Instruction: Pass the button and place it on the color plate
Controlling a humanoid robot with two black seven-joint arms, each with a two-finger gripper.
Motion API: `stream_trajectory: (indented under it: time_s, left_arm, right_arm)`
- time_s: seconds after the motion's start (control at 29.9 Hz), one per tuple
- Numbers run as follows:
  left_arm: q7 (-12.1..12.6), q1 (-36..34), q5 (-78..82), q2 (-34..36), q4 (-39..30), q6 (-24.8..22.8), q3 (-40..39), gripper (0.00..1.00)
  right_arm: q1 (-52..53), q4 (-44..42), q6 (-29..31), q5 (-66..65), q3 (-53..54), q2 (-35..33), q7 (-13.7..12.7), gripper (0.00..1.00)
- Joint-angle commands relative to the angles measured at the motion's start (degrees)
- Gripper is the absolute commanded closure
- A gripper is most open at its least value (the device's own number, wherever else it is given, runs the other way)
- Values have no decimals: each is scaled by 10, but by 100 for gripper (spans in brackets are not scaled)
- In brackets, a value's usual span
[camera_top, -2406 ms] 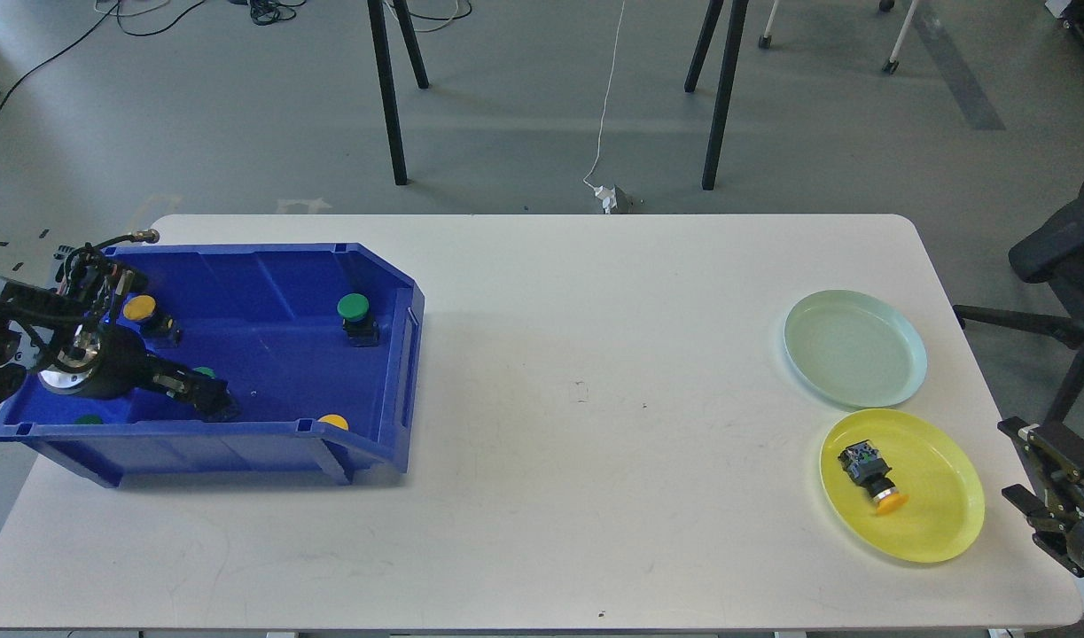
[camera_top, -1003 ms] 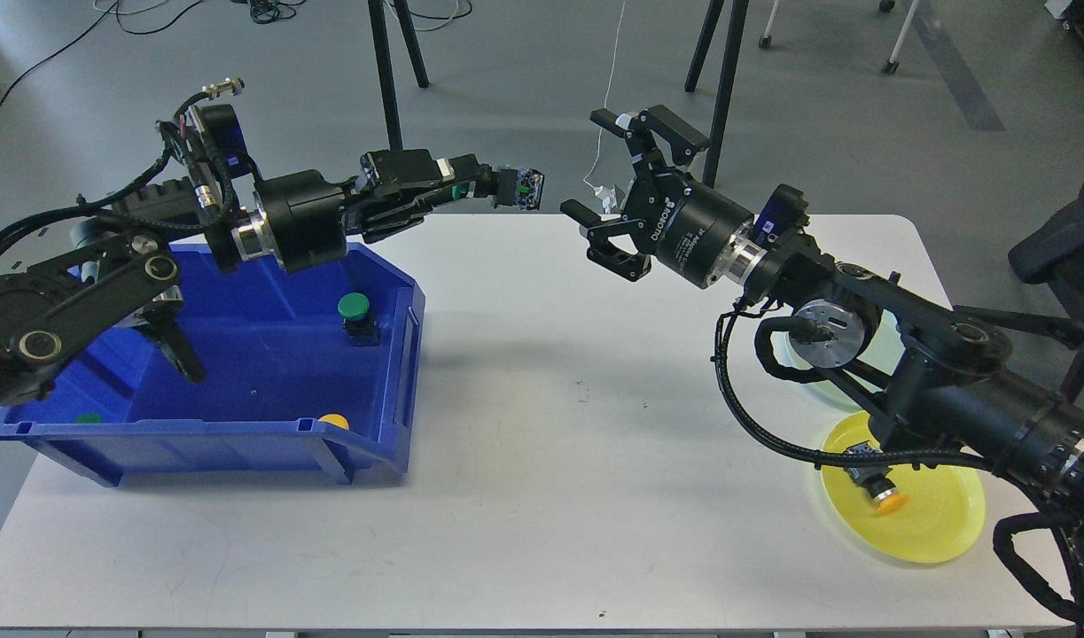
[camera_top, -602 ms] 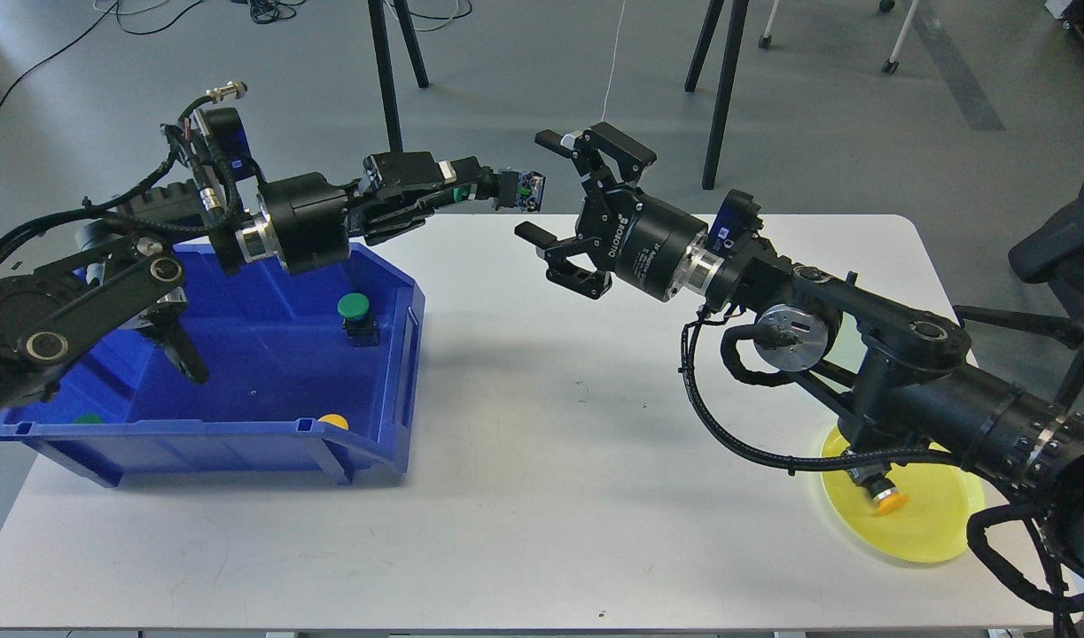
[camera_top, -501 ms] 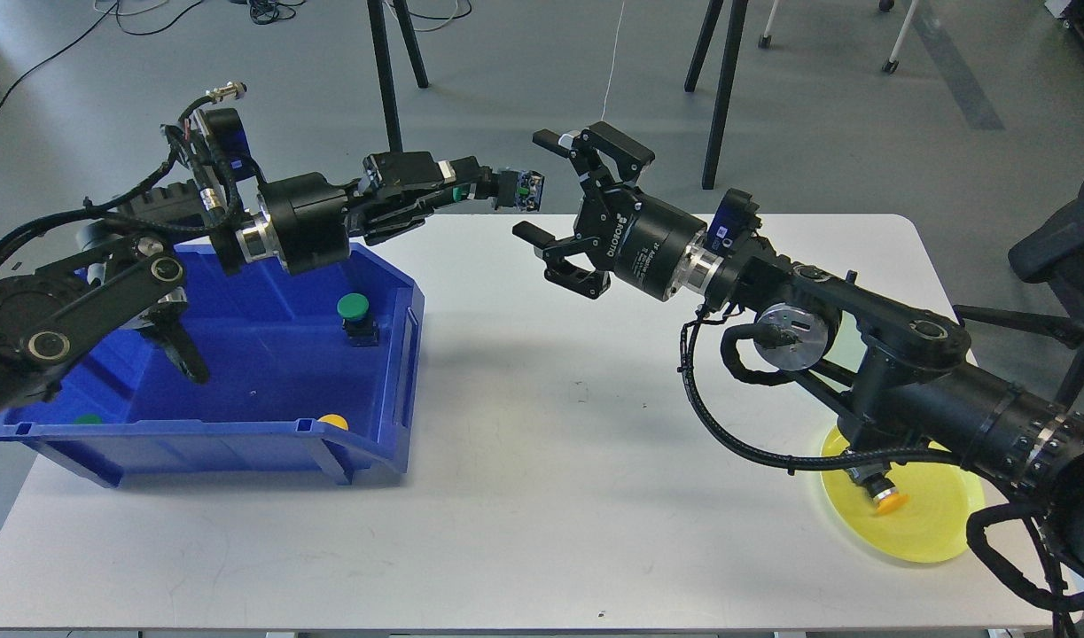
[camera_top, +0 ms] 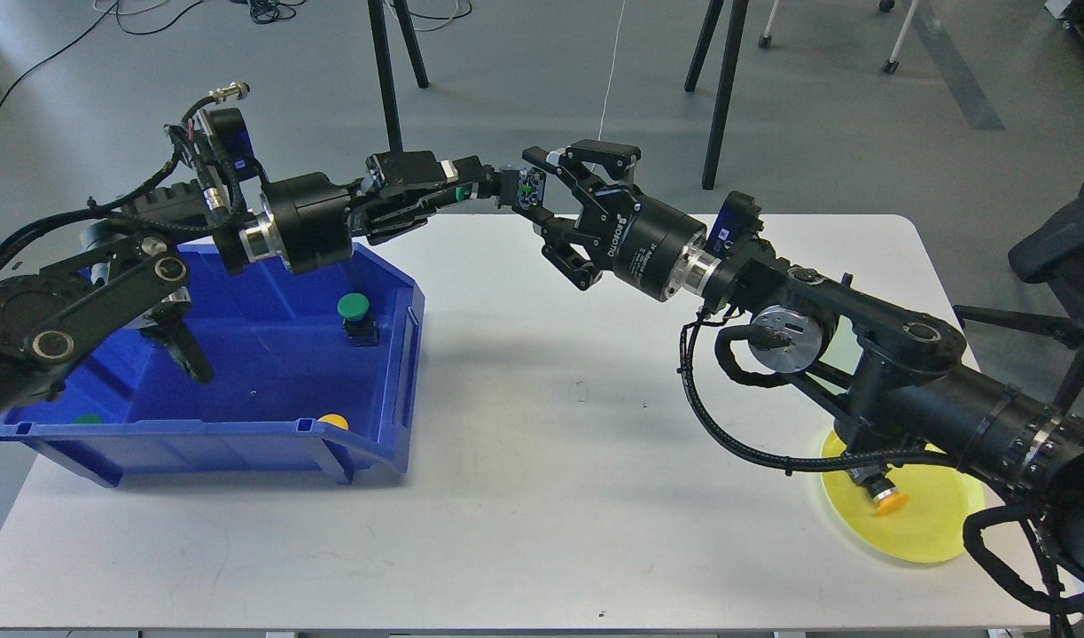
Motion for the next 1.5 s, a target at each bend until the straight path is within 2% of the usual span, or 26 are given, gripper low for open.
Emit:
stream_trajectory:
  time_s: [0.0,0.07,0.17,0.2,0.27,0.33,0.4,0.57,0.63,0.7,0.8,0.9,0.97,1.07,1.27,1.34,1.37,1.47]
  left_arm:
    - [1,2,0,0,0,0,0,83]
    - [1,3,0,0,0,0,1,81]
    - [1,3,-1,0,0,0,1,77]
    - [1,3,-1,0,0,0,0,69]
    - [1,3,-7,-1,0,0,-1,44]
    - [1,3,-7,-1,0,0,-2,32]
    - [1,3,-8,3,0,0,-2,24]
    - [1,3,-56,7,1,0,-3,20]
    - [1,3,-66,10,2,0,-3,19]
    - [1,6,-66,12,3,0,-3,19]
    - [1,17,-66,14,3,0,-3,18]
    - [1,28,-66,14,2,0,-3,17]
    - [1,32,-66,13,0,0,-3,17]
    - [1,32,-66,12,-3,0,-3,17]
    - [1,32,-66,11,-5,0,-3,16]
    - [1,34,-67,12,-6,0,-3,16]
    - [1,36,-67,12,-6,0,-3,16]
    - [1,40,-67,14,-7,0,-4,15]
  right_arm:
    - [2,-1,-3,-1,0,0,1,91]
    - [2,-1,-3,-1,0,1,1,99]
    - [2,-1,-4,-1,0,0,1,99]
    - [2,-1,-4,-1,0,0,1,99]
    - [2,0,-4,-1,0,-3,0,99]
    - [1,1,-4,-1,0,-6,0,99]
    - [-4,4,-4,0,2,-10,0,99]
    - [-30,13,-6,4,31,-72,4,99]
    - [-63,23,-10,7,74,-97,5,99]
    - [-113,24,-38,9,136,-129,1,99]
    - [-189,25,-168,10,203,-158,-12,99]
    - [-240,26,-293,10,207,-198,-56,99]
    - [-271,27,-328,10,199,-227,-69,99]
    - [-308,23,-329,9,183,-244,-70,99]
    - [-311,16,-325,4,151,-249,-69,98]
    - [-308,7,-326,3,149,-244,-69,93]
    - [-307,2,-328,2,148,-241,-69,84]
    - [-306,1,-333,3,153,-233,-64,42]
